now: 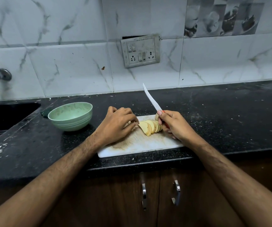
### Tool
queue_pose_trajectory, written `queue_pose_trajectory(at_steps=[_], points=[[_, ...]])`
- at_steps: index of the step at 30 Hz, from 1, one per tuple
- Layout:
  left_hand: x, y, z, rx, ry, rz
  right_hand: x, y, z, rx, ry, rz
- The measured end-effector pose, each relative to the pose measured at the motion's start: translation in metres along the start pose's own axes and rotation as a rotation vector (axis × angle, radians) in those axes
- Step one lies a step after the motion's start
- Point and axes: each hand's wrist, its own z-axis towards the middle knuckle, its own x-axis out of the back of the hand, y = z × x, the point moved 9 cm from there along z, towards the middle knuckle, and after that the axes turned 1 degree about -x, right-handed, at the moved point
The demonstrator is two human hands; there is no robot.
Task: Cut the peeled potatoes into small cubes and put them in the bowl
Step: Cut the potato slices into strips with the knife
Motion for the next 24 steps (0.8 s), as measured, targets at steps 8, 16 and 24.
queue_pose_trajectory(at_steps=[8, 16, 24], points=[[-0.025, 0.014, 0.021, 0.066, -0.328, -0.006, -0.001, -0.003, -0.002, -0.001, 0.005, 0.002], [-0.026, 0.015, 0.026, 0.111, -0.359, -0.126, -0.002, -0.007, -0.004, -0.003, 0.001, 0.01], [-0.027, 0.023, 0.022, 0.148, -0.297, -0.099, -0.002, -0.008, -0.005, -0.007, 0.009, -0.006]])
